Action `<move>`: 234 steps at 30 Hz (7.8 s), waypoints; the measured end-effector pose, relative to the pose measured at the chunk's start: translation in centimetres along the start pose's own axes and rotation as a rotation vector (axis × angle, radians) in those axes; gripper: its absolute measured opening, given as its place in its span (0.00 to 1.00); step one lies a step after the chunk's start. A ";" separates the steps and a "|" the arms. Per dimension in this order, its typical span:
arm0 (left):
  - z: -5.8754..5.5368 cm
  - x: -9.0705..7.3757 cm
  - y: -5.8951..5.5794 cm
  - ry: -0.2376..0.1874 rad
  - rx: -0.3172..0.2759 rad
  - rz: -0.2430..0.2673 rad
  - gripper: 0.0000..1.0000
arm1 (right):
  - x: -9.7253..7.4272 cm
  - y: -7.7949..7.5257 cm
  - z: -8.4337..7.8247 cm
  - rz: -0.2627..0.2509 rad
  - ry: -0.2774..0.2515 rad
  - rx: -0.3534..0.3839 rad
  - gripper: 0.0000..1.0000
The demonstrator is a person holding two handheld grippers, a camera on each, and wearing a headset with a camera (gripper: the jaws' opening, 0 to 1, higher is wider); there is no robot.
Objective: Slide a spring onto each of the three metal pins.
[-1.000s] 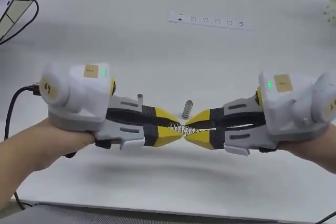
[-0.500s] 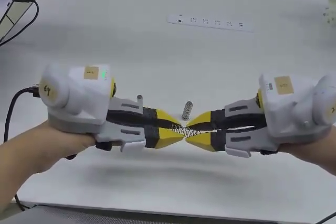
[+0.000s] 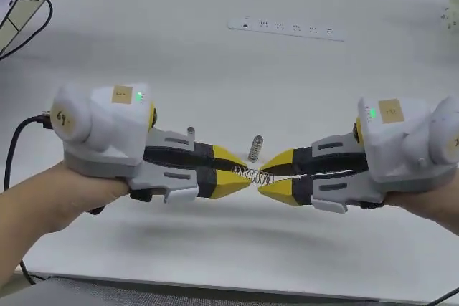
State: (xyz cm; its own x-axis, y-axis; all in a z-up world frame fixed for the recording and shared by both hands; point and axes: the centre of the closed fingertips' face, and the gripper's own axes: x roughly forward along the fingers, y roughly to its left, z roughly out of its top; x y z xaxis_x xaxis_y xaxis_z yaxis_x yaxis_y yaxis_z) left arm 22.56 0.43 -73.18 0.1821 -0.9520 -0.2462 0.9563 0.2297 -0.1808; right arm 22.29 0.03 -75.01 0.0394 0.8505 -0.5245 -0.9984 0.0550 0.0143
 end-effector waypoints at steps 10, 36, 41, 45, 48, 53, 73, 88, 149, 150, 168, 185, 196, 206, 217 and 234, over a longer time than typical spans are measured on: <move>0.0 -0.1 0.1 -0.005 -0.007 -0.002 0.02 | -0.1 -0.2 0.2 -0.009 -0.021 0.016 0.08; -0.7 -0.1 0.4 0.019 0.001 0.008 0.02 | -0.7 -0.3 1.6 0.003 -0.069 0.019 0.07; -0.7 -0.2 0.4 0.015 -0.001 0.012 0.02 | -0.9 -0.3 2.4 0.012 -0.085 0.012 0.07; -0.8 -0.3 0.4 0.019 0.003 0.017 0.02 | -0.9 -0.3 2.8 0.017 -0.095 0.012 0.08; -1.0 -0.3 0.4 0.024 0.002 0.017 0.02 | -1.0 -0.2 3.3 0.021 -0.112 0.021 0.08; -1.4 -0.2 0.4 0.039 0.011 0.021 0.02 | -0.9 0.1 4.2 0.024 -0.141 0.028 0.08; -1.3 0.1 0.1 0.057 0.030 0.011 0.02 | 1.0 0.8 6.8 0.021 -0.195 -0.060 0.08; -1.4 -0.2 0.3 0.066 0.034 0.018 0.02 | 1.6 0.8 6.8 0.009 -0.196 -0.112 0.08; -1.8 -1.5 1.5 0.091 0.004 0.100 0.23 | 1.0 -0.6 7.6 -0.063 -0.187 -0.135 0.07; -1.9 -1.6 1.6 0.091 0.002 0.103 0.24 | 1.0 -0.6 7.6 -0.065 -0.185 -0.136 0.07; -3.1 -4.6 3.4 0.104 -0.024 0.205 0.49 | 0.9 -1.3 7.0 -0.076 -0.168 -0.130 0.07; -4.5 -7.6 4.0 0.091 -0.102 0.285 0.63 | 0.9 -1.2 6.9 -0.078 -0.159 -0.131 0.07; -4.5 -9.0 4.8 0.061 -0.137 0.342 0.75 | 1.4 -1.0 7.0 -0.073 -0.154 -0.135 0.08; -4.6 -9.9 5.1 0.047 -0.132 0.368 0.77 | 1.4 -1.2 6.9 -0.079 -0.152 -0.132 0.08; -4.8 -10.8 5.2 0.042 -0.149 0.394 0.80 | 1.5 -1.2 6.8 -0.077 -0.146 -0.135 0.08; -4.5 -12.0 5.7 0.008 -0.061 0.443 0.98 | 1.6 -1.8 6.7 -0.083 -0.134 -0.140 0.08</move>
State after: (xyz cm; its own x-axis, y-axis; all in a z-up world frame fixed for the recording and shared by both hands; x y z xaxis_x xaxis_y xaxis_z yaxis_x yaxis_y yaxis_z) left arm 24.86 14.04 -75.52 0.5694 -0.7573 -0.3198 0.7709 0.6270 -0.1122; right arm 24.41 4.75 -70.15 0.1173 0.9084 -0.4012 -0.9870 0.0622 -0.1479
